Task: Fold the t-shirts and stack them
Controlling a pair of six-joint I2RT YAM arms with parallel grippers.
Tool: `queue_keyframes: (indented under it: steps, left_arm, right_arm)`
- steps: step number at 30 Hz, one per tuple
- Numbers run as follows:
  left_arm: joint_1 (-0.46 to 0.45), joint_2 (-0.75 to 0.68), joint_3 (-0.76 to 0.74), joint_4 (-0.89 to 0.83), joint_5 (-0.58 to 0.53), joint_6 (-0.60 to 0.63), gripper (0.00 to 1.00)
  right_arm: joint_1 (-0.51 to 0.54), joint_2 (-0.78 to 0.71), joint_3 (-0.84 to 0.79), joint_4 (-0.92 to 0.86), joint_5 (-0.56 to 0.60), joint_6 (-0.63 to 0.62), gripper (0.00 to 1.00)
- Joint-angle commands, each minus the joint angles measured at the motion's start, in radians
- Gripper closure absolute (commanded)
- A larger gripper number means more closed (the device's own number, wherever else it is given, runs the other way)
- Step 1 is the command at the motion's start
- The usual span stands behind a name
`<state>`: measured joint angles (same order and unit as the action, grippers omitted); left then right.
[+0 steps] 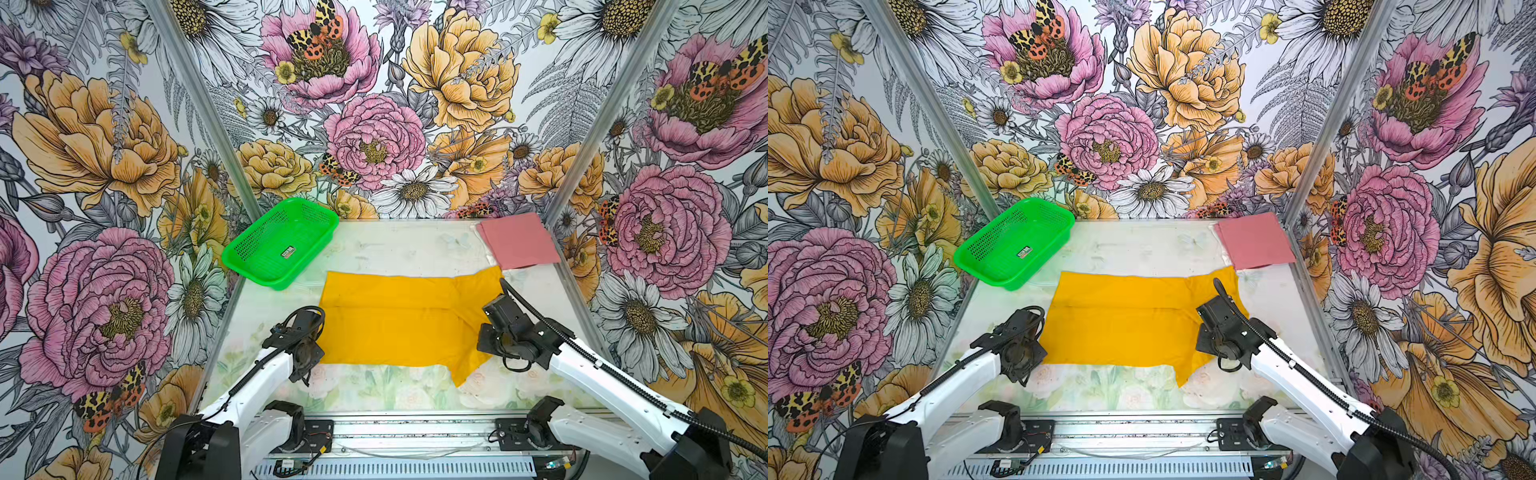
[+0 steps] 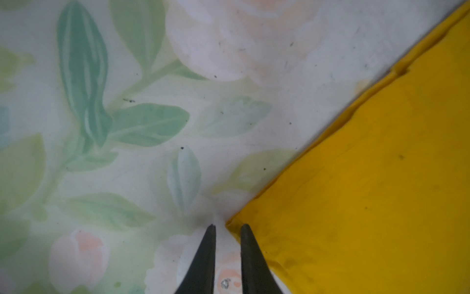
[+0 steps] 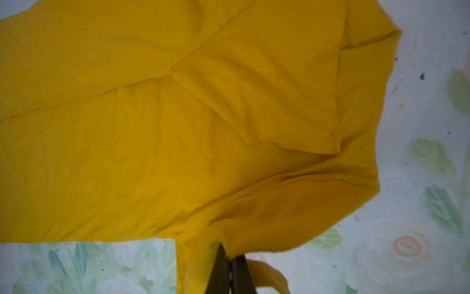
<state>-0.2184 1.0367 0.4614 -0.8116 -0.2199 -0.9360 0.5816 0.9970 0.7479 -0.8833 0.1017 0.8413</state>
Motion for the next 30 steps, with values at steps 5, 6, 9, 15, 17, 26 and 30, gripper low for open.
queue_keyframes:
  steps: [5,6,9,15,17,26,30]
  left_arm:
    - [-0.018,0.047,0.002,0.028,-0.035,-0.018,0.7]
    - [-0.02,0.049,0.001,0.037,-0.034,-0.022,0.6]
    - [-0.023,0.048,-0.008,0.055,-0.018,-0.04,0.49]
    - [-0.036,0.028,-0.013,0.052,-0.016,-0.071,0.54]
    - [-0.046,0.006,-0.005,0.024,-0.029,-0.085,0.59]
    - [-0.07,-0.098,0.004,-0.021,-0.043,-0.112,0.57]
    - [-0.079,-0.083,-0.016,-0.018,-0.035,-0.138,0.57]
  right_arm:
    - [-0.011,-0.036,0.039,0.041,0.039,-0.038,1.0]
    - [-0.012,-0.042,0.039,0.041,0.041,-0.041,1.0]
    - [-0.018,-0.069,0.028,0.043,0.044,-0.042,1.0]
    - [-0.032,-0.088,0.023,0.051,0.04,-0.062,1.0]
    - [-0.038,-0.085,0.024,0.06,0.039,-0.073,1.0]
    - [-0.055,-0.046,0.024,0.127,0.004,-0.101,1.0]
    - [-0.064,-0.026,0.031,0.143,-0.015,-0.111,1.0]
